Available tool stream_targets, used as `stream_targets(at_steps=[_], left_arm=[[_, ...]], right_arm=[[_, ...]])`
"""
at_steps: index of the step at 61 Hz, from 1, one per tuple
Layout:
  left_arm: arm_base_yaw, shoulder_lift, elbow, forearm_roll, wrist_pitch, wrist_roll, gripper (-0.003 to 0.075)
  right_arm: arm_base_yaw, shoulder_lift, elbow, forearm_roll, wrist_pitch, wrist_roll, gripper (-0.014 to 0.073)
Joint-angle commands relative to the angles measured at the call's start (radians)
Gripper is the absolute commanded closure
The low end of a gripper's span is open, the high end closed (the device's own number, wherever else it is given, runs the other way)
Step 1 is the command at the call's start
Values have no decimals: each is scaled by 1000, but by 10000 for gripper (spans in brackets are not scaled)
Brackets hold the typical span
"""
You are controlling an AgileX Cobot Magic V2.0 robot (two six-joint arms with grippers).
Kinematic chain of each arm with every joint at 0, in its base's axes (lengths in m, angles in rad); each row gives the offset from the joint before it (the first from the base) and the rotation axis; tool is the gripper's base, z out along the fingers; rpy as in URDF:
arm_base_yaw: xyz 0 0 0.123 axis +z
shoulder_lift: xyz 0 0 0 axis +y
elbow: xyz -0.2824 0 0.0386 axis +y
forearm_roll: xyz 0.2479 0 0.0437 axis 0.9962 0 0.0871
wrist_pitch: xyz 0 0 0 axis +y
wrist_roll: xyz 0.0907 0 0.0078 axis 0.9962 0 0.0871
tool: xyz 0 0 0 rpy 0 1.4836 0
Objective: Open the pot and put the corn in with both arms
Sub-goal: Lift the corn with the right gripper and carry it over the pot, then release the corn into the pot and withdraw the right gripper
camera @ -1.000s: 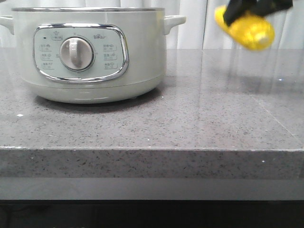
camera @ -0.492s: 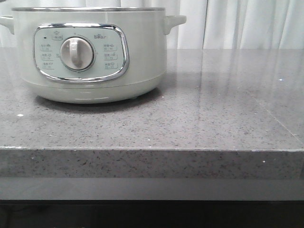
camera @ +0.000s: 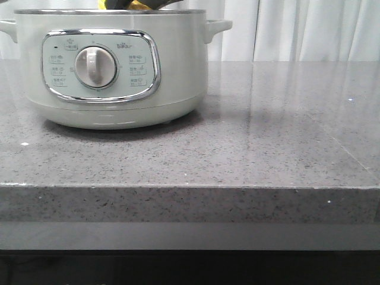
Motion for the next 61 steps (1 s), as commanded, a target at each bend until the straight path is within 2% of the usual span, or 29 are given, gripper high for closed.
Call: stream_targets(at_steps=[1, 20, 26, 33, 40, 48, 61], left_arm=[[-5, -1, -33, -29, -135, -7, 459], [-5, -1, -33, -29, -135, -7, 459], [-5, -1, -33, -29, -135, -8, 459], [-5, -1, -33, -29, -135, -8, 460], [-5, -1, -33, -29, -135, -8, 460], [-5, -1, -33, -29, -135, -8, 460], [-5, -1, -33, -29, -135, -8, 460]], right_arm=[[0, -60, -39, 6, -56, -10, 128], [0, -60, -41, 6, -63, -10, 129], [0, -60, -41, 6, -63, -10, 244], [0, -61, -41, 6, -66, -10, 447], [0, -61, -41, 6, -82, -10, 582], [-10, -72, -41, 6, -85, -10, 665], [-98, -139, -29, 6, -61, 3, 661]])
